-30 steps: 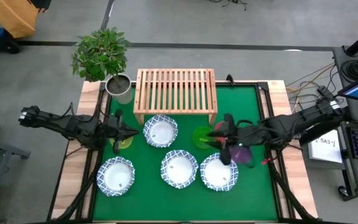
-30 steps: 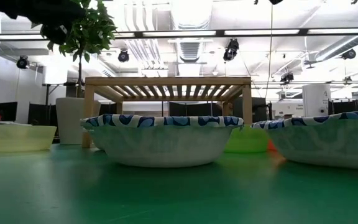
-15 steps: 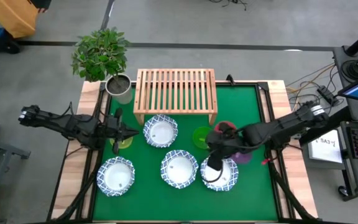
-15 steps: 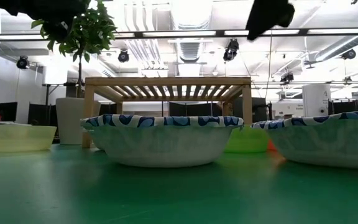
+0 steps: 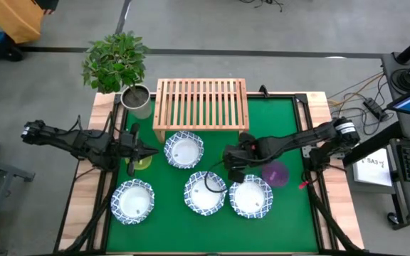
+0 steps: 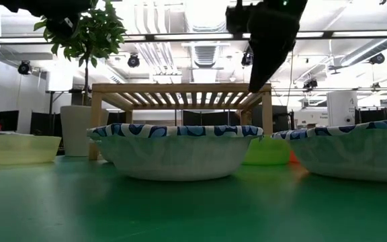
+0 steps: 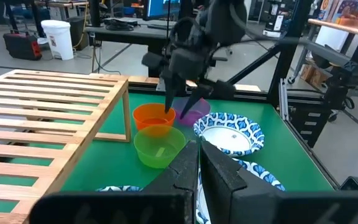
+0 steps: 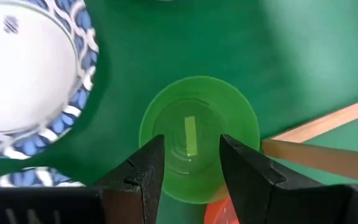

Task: Place and stack bowls onto a shelf
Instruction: Put the green bowl on the shelf

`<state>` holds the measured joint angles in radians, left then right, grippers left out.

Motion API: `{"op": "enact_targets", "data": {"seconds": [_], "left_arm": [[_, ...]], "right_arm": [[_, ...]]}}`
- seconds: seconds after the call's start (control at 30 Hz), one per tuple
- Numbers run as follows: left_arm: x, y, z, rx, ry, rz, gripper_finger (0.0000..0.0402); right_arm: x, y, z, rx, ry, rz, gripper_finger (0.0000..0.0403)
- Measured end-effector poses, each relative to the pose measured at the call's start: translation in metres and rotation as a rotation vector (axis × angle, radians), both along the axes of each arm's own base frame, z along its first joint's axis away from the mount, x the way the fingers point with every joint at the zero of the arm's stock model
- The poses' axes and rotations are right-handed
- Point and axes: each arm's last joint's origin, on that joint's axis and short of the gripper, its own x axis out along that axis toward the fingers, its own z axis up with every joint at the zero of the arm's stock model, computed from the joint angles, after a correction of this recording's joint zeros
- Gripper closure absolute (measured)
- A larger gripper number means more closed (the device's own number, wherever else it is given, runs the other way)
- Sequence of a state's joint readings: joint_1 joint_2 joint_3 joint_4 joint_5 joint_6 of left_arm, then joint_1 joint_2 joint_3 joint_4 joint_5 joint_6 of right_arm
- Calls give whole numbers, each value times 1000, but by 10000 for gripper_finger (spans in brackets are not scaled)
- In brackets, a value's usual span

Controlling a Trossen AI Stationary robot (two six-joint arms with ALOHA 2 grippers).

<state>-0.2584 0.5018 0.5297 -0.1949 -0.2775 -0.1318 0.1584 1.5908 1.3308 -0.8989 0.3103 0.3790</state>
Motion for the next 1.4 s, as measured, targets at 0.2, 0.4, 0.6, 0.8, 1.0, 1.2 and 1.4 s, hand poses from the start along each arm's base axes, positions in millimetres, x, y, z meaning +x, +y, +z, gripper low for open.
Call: {"op": "enact_targets", "data": {"seconds": [0.2,0.4,0.6,0.8,1.0,1.2,1.4], "left_arm": [[0,0,0,0,0,0,402],[0,0,0,-1,-4,0,402],[0,0,1,-4,-12,0,402],[1,0,0,-60,-3,10,402],[6,-2,-9,-75,48,14,402],[10,-3,-12,-71,68,15,402],[10,-3,-12,-71,68,15,402]], "right_arm": [[9,1,-18,-25,65,35,259],[19,4,-39,17,99,-6,259],[21,4,-45,-16,144,91,259],[24,5,-36,2,67,122,259],[27,8,-21,96,-63,107,243],[27,11,-19,118,-74,96,197],[28,19,-28,105,-40,155,188]]}}
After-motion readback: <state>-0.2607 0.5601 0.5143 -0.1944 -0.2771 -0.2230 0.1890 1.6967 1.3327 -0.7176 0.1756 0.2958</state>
